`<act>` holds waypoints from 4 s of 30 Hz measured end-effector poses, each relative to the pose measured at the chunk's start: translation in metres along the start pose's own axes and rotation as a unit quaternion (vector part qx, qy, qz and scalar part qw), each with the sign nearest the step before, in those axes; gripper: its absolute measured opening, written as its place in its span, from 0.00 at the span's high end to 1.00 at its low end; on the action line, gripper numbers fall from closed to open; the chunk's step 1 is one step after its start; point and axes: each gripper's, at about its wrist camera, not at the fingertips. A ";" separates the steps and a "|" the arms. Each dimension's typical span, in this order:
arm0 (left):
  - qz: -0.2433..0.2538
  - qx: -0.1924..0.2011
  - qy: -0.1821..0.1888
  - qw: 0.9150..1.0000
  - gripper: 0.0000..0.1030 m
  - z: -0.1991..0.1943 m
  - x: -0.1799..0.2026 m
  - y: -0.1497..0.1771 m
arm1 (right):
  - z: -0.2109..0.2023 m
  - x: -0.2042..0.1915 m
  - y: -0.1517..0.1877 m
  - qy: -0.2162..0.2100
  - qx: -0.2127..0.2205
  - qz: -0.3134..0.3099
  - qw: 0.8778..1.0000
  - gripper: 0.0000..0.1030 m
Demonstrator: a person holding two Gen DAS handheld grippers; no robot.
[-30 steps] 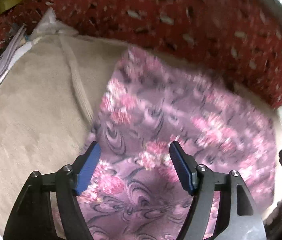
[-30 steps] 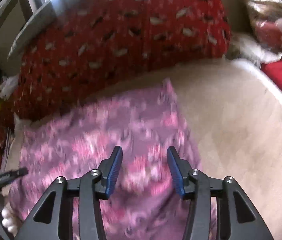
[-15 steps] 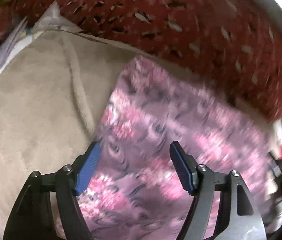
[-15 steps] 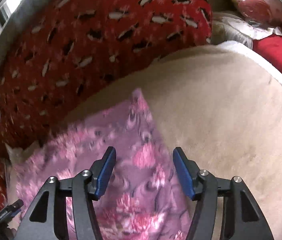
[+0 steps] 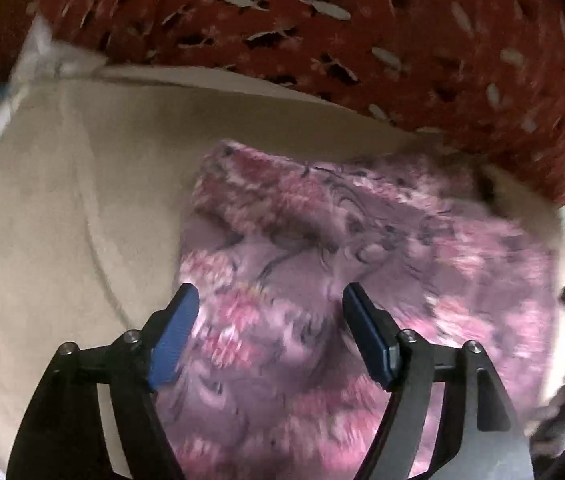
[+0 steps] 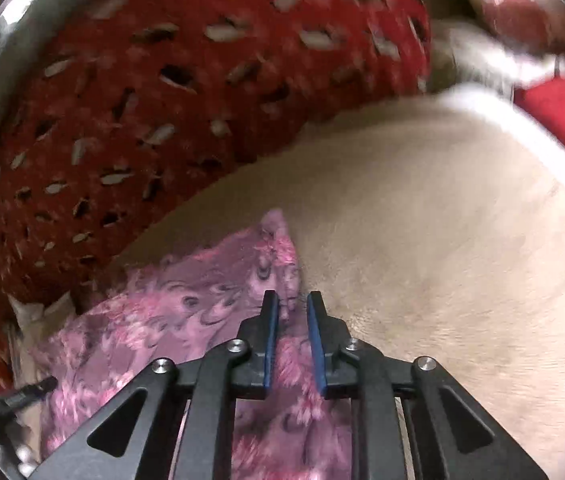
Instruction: Fold small clothes
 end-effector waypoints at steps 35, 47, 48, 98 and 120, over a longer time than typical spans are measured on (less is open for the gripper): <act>-0.037 -0.046 0.201 0.978 0.92 -0.071 -0.003 0.085 | -0.015 -0.029 0.101 -0.168 0.024 -0.122 0.978 0.45; -0.022 -0.024 0.206 0.978 0.92 -0.106 0.058 0.085 | -0.035 -0.018 0.086 -0.156 -0.004 -0.108 0.982 0.46; -0.021 -0.024 0.207 0.978 0.92 -0.108 0.061 0.086 | -0.038 -0.014 0.085 -0.150 -0.002 -0.113 0.982 0.46; -0.025 -0.129 0.273 0.953 0.60 -0.033 0.168 0.112 | -0.041 0.064 0.097 -0.118 0.010 -0.096 0.988 0.35; -0.049 -0.030 0.175 0.983 0.49 -0.032 0.106 0.111 | -0.034 -0.038 0.070 -0.151 -0.076 -0.177 0.970 0.86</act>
Point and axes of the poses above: each gripper's, at about its wrist camera, not at the fingertips, and z roughly the way its jaws point, x to its right, y to its underside, and after that the axes turned 3 degrees about -y, right-handed
